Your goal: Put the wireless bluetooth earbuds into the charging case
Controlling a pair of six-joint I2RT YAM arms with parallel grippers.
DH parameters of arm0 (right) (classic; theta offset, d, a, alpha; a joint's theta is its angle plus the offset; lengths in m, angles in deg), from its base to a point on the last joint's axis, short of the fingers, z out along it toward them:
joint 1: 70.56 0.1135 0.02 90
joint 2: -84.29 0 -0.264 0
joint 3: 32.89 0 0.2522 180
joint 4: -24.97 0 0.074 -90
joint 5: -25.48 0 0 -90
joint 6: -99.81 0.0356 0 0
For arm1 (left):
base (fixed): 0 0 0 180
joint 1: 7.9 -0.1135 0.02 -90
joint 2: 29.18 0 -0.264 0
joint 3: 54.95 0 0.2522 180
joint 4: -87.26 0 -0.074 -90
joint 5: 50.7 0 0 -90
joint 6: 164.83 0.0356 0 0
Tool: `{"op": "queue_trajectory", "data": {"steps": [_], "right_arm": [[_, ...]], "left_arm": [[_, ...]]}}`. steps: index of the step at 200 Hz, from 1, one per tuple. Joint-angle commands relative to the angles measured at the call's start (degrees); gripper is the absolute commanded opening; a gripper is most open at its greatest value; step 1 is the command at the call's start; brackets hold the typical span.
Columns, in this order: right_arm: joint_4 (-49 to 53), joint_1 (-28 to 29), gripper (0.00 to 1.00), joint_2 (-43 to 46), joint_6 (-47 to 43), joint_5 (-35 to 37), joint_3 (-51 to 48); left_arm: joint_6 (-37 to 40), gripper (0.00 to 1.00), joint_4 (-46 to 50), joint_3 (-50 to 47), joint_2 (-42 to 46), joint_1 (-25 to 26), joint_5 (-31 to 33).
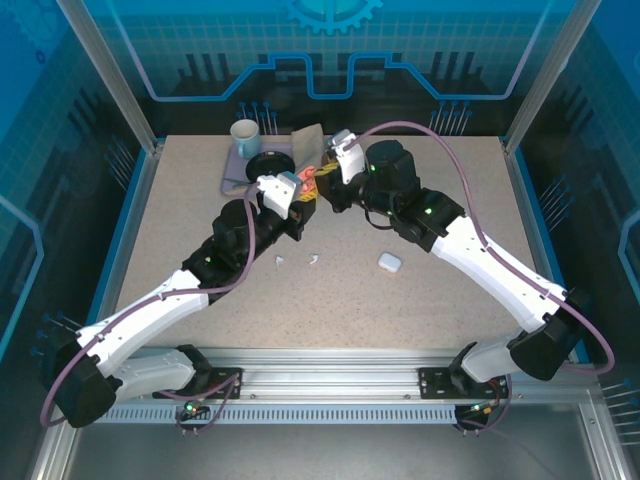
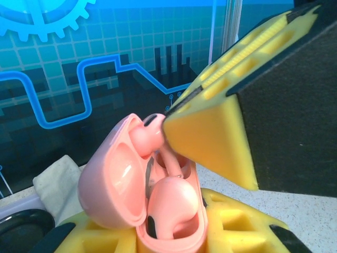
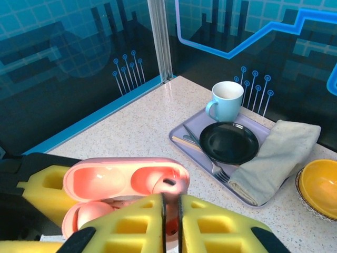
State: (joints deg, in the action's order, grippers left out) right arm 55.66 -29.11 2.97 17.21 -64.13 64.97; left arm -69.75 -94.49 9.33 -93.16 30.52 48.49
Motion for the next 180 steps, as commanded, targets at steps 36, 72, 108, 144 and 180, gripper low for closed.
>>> {"op": "queue_trajectory", "data": {"steps": [36,72,108,144,180], "right_arm": [[3.6,-0.5,0.14,2.0,-4.6,0.2,2.1],[3.7,-0.6,0.16,2.3,-4.6,0.1,2.1],[3.5,-0.6,0.21,2.8,-4.3,0.1,2.0],[2.4,-1.1,0.29,4.9,-2.3,0.0,0.5],[1.6,-2.1,0.37,7.9,1.7,-0.7,-0.5]], "left_arm": [[1.7,0.0,-2.1,0.4,3.4,-1.2,-7.2],[0.2,0.0,-2.0,0.2,3.3,-2.4,-9.3],[-0.9,0.0,-2.5,-0.6,3.3,-3.0,-9.9],[-1.7,0.0,-3.2,-1.8,3.4,-3.9,-10.3],[-3.3,0.0,-5.5,-4.3,4.2,-5.9,-12.0]]}}
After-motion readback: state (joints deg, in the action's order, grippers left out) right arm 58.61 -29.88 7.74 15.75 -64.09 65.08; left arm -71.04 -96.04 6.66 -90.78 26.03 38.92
